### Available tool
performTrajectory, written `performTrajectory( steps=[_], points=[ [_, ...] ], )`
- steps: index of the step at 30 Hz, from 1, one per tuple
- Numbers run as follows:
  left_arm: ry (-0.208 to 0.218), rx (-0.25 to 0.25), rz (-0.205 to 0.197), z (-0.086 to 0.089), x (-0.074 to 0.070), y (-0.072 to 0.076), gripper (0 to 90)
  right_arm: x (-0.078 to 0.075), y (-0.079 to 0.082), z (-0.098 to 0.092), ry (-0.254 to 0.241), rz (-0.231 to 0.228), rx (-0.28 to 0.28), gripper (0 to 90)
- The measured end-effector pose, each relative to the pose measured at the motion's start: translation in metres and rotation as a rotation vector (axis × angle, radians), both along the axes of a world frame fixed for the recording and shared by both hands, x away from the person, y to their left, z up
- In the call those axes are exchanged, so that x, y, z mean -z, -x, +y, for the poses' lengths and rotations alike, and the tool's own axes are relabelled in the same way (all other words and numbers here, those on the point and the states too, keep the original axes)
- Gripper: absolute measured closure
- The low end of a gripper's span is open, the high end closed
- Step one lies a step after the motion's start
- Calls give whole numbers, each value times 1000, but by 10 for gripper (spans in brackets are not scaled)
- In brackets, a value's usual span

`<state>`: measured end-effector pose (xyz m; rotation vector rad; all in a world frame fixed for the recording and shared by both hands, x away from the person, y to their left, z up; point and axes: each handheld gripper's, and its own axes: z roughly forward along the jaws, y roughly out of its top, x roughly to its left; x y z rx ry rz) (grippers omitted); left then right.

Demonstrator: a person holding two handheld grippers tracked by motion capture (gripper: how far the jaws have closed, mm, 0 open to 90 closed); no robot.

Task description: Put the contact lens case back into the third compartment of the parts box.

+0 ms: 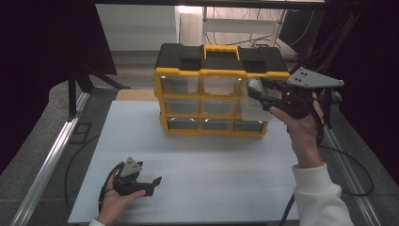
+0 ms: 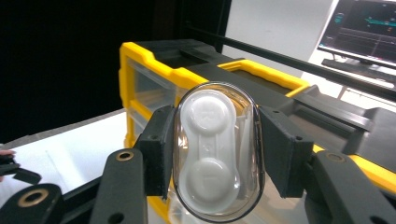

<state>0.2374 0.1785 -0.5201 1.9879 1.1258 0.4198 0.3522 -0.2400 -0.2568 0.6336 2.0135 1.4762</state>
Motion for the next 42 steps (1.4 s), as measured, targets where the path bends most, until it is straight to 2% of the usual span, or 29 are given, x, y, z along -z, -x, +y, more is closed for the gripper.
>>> performTrajectory(
  steps=[27,35,42],
  points=[
    [-1,4,4,-1,1,0,84,3,-26,-23,22,14,142,495],
    [-2,7,4,-1,1,0,83,3,-24,-24,29,16,145,494],
    [-4,6,5,-1,1,0,84,5,-23,-22,55,29,133,493]
  ],
)
